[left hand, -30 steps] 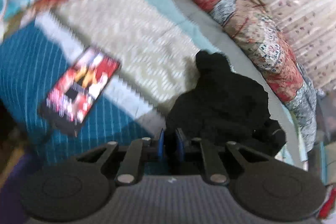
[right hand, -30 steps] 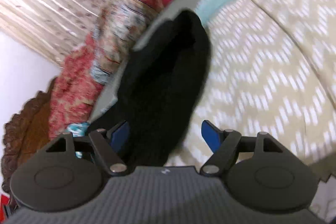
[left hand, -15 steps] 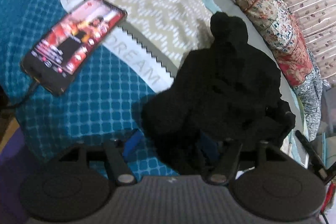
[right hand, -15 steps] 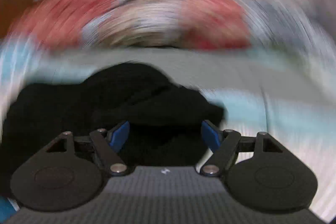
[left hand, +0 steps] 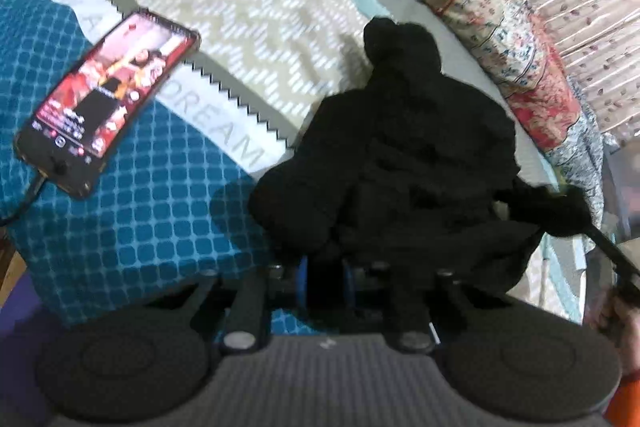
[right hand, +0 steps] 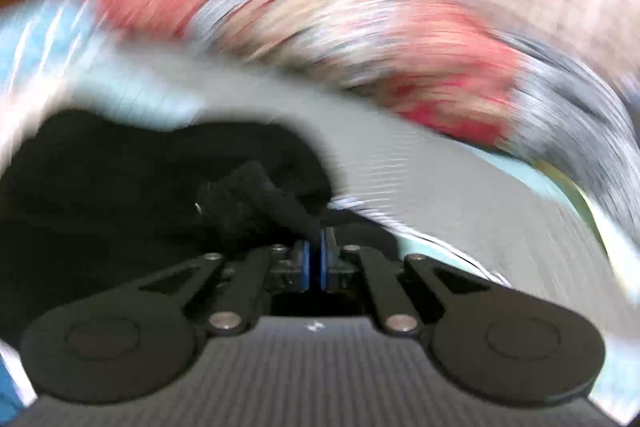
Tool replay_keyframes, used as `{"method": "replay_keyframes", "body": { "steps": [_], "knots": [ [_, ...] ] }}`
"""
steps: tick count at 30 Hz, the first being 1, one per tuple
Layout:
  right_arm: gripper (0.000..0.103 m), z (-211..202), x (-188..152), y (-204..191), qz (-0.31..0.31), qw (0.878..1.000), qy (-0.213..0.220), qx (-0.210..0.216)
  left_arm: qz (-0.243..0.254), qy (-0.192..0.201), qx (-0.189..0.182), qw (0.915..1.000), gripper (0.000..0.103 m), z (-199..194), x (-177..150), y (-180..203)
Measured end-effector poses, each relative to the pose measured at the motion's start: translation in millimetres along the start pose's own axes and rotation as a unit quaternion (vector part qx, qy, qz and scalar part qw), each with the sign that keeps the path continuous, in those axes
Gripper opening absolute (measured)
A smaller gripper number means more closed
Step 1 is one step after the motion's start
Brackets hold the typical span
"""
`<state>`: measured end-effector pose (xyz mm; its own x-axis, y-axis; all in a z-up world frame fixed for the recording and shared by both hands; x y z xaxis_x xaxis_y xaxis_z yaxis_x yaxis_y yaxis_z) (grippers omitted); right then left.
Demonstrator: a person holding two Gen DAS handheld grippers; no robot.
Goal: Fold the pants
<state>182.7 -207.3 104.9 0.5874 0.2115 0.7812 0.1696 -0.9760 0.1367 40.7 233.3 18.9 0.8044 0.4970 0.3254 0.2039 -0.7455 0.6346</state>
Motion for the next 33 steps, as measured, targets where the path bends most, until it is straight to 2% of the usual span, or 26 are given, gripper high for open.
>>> {"method": "replay_keyframes", "body": {
  "steps": [2, 5, 9, 13, 18, 21, 24, 26, 29, 33],
  "knots": [
    [0.007, -36.9, 5.6, 46.7, 0.097, 0.995, 0.031, -0.022, -0.003, 0.011, -0.009, 0.9999, 0.014, -9.3, 3.7, 3.1],
    [0.007, -98.2, 1.9, 111.1, 0.2, 0.973, 0.086, -0.073, -0.001, 0.031, -0.028, 0.9991, 0.014, -27.6, 7.4, 12.6],
    [0.007, -169.7, -16.3, 176.9, 0.267, 0.942, 0.129, -0.16, 0.013, 0.05, -0.036, 0.998, 0.014, -48.5, 10.5, 26.3],
    [0.007, -222.6, -58.3, 217.5, 0.319, 0.914, 0.149, -0.202, 0.023, 0.062, -0.037, 0.9971, 0.014, -63.9, 8.1, 32.5],
    [0.007, -222.8, -138.5, 218.5, 0.377, 0.893, 0.123, -0.21, 0.04, 0.023, -0.005, 0.9989, 0.014, -49.3, -16.1, 30.6],
    [0.007, -219.1, -209.7, 216.3, 0.446, 0.868, 0.082, -0.204, 0.033, -0.012, 0.02, 0.9992, 0.014, -34.9, -32.3, 16.2],
    [0.011, -208.4, -281.5, 206.5, 0.5, 0.835, 0.009, -0.229, 0.031, -0.044, 0.051, 0.9973, 0.015, -21.7, -45.4, 0.5],
    [0.011, -205.0, -312.6, 200.1, 0.528, 0.813, -0.028, -0.244, 0.024, -0.057, 0.064, 0.996, 0.02, -18.7, -49.3, -7.0],
    [0.014, -219.9, -333.8, 198.9, 0.567, 0.791, -0.008, -0.228, 0.034, -0.051, 0.072, 0.9955, 0.023, -24.0, -47.8, -5.5],
    [0.024, -232.4, -323.7, 202.3, 0.557, 0.797, 0.006, -0.236, 0.062, -0.019, 0.088, 0.994, 0.026, -36.2, -39.0, 9.4]
  ]
}}
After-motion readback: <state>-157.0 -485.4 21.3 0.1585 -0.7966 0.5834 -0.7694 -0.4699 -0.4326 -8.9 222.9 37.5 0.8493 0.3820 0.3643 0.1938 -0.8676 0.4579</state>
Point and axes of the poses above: each gripper's, at about its wrist camera, not at the fingertips, and z roughly the way its jaws point, y to its right, x to its top, the point moved 1 cm from there along z, roughly the way its jaws point, and after that the axes turned 6 degrees about -x, right-handed, at the moved point
